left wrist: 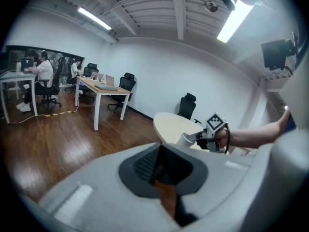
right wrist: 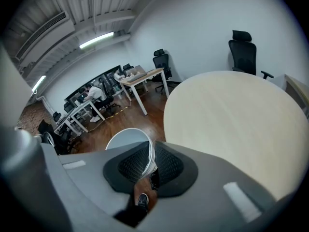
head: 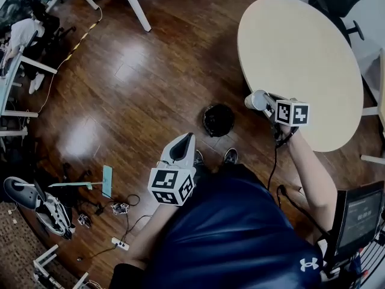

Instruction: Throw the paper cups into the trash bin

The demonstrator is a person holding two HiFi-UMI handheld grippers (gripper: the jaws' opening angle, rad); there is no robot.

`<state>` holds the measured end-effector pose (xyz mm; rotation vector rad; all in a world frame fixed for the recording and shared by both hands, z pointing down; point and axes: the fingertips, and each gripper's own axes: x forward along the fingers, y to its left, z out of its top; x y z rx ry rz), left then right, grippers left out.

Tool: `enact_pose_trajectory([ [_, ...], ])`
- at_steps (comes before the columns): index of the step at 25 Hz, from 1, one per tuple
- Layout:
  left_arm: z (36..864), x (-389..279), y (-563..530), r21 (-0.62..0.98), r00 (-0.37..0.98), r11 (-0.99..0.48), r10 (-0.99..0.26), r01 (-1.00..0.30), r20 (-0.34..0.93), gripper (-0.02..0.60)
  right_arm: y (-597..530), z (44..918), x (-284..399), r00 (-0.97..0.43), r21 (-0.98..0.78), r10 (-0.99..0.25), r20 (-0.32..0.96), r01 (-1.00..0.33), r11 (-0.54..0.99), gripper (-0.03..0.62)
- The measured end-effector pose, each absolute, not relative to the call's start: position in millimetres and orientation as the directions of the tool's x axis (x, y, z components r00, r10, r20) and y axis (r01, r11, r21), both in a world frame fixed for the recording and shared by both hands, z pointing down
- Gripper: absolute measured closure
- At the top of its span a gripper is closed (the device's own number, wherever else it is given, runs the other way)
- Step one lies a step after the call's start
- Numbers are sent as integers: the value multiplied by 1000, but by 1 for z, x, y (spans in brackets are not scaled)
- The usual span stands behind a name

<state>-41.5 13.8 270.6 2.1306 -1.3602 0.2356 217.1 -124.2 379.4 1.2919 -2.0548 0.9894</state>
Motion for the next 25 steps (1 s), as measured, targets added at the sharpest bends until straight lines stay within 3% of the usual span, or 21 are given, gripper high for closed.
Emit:
enact_pose_trajectory([
  [11, 303, -60, 28, 337, 448, -304, -705, -891, 549, 578, -79, 413, 150, -447, -271, -462, 765, -876, 400, 548],
  [19, 351, -27, 16, 302, 424, -298, -647, -905, 634, 578, -48, 535, 142, -430, -276, -331, 840, -864, 421, 548],
  [25, 430, -18, -2, 275, 397, -288, -624, -917, 673, 578, -69, 609, 130, -494, -265, -337, 802, -799, 540, 548],
])
